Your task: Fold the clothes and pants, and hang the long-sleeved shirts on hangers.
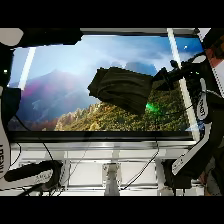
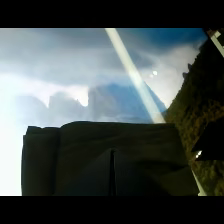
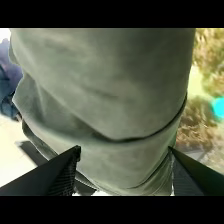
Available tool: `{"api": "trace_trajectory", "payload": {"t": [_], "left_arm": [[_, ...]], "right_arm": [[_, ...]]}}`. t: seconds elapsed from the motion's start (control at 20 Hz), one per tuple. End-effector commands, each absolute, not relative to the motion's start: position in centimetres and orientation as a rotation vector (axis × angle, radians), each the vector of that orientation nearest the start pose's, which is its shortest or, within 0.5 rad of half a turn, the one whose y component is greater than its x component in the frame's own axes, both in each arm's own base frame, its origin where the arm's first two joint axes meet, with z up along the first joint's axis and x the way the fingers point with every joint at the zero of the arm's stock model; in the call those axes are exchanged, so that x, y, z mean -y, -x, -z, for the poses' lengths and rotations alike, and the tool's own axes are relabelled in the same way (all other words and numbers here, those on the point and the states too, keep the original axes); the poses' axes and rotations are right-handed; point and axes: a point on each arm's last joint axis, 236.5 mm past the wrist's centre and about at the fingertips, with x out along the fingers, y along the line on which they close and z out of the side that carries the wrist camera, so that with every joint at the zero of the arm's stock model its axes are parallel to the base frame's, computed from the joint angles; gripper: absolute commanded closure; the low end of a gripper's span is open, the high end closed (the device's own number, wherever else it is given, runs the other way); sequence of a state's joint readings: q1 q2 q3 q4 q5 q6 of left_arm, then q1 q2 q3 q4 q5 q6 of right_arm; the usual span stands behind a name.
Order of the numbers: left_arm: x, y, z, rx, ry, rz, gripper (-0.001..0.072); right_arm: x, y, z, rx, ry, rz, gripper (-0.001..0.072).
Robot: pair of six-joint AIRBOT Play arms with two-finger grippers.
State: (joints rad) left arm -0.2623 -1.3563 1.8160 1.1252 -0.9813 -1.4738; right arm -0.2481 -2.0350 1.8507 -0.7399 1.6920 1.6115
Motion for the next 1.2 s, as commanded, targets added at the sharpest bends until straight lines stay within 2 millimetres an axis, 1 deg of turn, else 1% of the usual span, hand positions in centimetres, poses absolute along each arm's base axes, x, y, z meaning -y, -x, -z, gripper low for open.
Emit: {"api": "trace_trajectory", "payload": {"t": [0.0,0.1,0.2,0.25,0.35,0.55,0.65,0.7,0.75,0.8,0.85,0.9,1.0,1.1,1.15], "left_arm": [[21.4,-45.7,-30.3,-0.514,0.180,0.587,0.0701],[22.0,-45.5,-30.3,-0.516,0.176,0.598,0.0701],[22.5,-45.2,-30.3,-0.517,0.173,0.611,0.0701],[22.8,-45.1,-30.3,-0.517,0.171,0.616,0.0701],[22.8,-45.0,-30.3,-0.518,0.171,0.617,0.0701],[22.8,-45.0,-30.3,-0.518,0.171,0.618,0.0701],[22.8,-45.0,-30.3,-0.518,0.171,0.617,0.0700],[22.8,-45.0,-30.3,-0.518,0.171,0.617,0.0701],[22.8,-45.0,-30.3,-0.518,0.171,0.617,0.0701],[22.8,-45.0,-30.3,-0.518,0.171,0.617,0.0701],[22.8,-45.0,-30.3,-0.518,0.171,0.617,0.0701],[22.8,-45.0,-30.3,-0.518,0.171,0.617,0.0701],[22.8,-45.0,-30.3,-0.518,0.171,0.617,0.0701],[22.8,-45.0,-30.3,-0.518,0.171,0.617,0.0701],[22.8,-45.0,-30.3,-0.518,0.171,0.617,0.0701]], "right_arm": [[-6.6,-45.1,4.9,-1.712,-0.928,-0.490,0.0091],[-6.2,-45.1,5.6,-1.717,-0.918,-0.466,0.0091],[-6.5,-45.0,6.2,-1.735,-0.929,-0.471,0.0092],[-7.0,-44.9,6.5,-1.743,-0.934,-0.480,0.0092],[-8.7,-44.9,6.8,-1.757,-0.943,-0.521,0.0092],[-11.8,-44.2,8.2,-1.794,-0.868,-0.592,0.0097],[-13.1,-44.5,8.6,-1.770,-0.825,-0.616,0.0123],[-13.6,-44.4,8.5,-1.769,-0.810,-0.627,0.0262],[-13.9,-44.5,8.6,-1.765,-0.801,-0.625,0.0448],[-13.9,-44.7,8.8,-1.759,-0.789,-0.607,0.0514],[-13.5,-44.9,9.1,-1.762,-0.786,-0.569,0.0632],[-13.0,-44.9,9.5,-1.772,-0.776,-0.525,0.0681],[-10.7,-44.7,10.1,-1.790,-0.717,-0.427,0.0682],[-6.8,-44.7,10.1,-1.784,-0.653,-0.295,0.0683],[-4.0,-44.9,9.9,-1.762,-0.622,-0.212,0.0683]]}}
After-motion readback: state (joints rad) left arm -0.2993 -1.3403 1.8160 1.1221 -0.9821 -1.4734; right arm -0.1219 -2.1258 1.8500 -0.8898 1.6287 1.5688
